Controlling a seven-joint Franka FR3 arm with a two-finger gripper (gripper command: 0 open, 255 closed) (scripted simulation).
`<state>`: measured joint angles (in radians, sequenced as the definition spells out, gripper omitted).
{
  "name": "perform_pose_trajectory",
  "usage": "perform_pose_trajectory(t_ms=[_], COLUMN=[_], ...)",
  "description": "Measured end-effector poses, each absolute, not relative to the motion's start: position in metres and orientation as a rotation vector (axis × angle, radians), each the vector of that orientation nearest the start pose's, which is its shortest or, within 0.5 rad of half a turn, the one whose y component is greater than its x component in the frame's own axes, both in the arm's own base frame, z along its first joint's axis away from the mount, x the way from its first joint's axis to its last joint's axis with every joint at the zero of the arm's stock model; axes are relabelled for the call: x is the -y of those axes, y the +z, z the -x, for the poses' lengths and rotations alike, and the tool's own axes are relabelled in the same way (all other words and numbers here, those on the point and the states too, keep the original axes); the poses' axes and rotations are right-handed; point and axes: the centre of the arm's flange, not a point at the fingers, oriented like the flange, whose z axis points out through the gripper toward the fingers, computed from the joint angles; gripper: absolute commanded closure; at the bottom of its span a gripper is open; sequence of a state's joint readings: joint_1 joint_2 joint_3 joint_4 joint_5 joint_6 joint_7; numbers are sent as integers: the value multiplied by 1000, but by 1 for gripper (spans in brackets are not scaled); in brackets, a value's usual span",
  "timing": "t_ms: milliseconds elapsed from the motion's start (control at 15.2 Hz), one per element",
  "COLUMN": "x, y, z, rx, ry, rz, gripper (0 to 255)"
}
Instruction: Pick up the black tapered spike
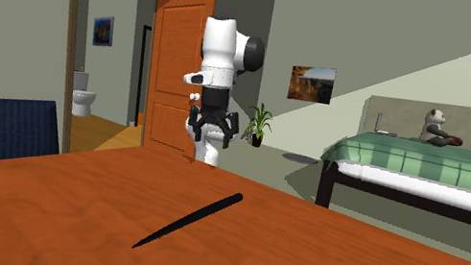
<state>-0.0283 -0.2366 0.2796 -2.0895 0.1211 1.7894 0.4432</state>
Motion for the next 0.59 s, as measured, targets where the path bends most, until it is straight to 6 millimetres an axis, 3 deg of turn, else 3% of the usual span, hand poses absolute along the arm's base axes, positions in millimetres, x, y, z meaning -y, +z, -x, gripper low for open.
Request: perform_pose_trajectory(t_ms=[594], x=[-174], y=[479], z=[-569], rx=[-516], ry=[130], rz=[3080], gripper=[0])
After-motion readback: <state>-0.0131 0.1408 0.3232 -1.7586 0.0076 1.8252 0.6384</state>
